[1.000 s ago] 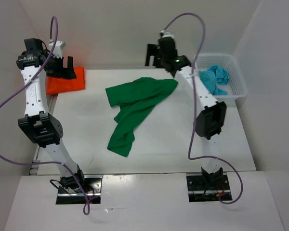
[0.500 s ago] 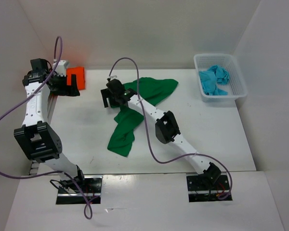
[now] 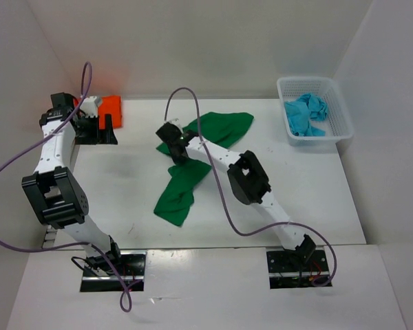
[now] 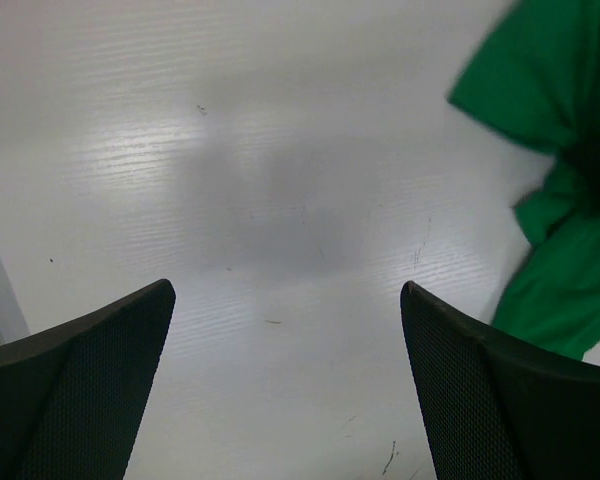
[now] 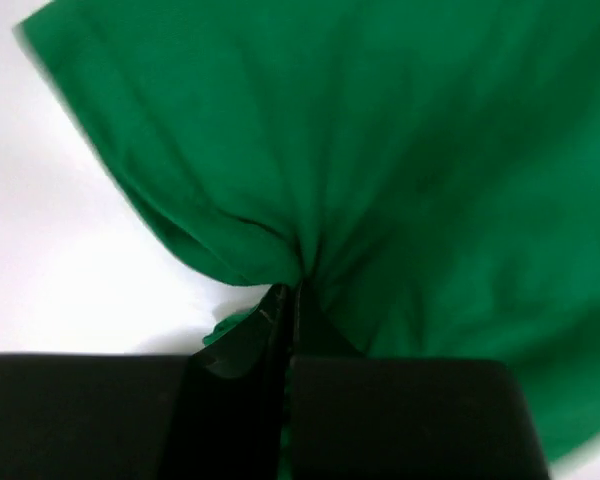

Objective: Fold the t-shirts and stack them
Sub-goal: Flatten out the tshirt

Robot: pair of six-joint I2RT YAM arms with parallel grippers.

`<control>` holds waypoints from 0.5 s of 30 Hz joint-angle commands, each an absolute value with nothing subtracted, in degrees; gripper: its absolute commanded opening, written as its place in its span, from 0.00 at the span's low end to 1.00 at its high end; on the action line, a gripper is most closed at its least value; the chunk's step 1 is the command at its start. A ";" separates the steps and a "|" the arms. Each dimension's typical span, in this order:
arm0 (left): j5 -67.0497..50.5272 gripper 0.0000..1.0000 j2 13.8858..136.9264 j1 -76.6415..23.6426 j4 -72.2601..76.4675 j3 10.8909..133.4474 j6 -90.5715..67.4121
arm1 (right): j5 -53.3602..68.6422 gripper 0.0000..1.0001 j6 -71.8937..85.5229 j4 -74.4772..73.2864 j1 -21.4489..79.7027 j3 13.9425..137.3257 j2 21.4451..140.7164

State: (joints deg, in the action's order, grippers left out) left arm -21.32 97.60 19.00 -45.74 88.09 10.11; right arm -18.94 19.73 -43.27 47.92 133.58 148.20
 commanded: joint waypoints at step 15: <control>-25.05 1.00 89.65 19.42 -46.58 85.07 12.13 | -16.25 0.99 23.20 -49.91 57.56 100.80 116.86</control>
State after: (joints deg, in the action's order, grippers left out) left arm -22.83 92.36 19.05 -45.80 84.93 10.76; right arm -13.89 24.18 -50.33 53.60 94.72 113.19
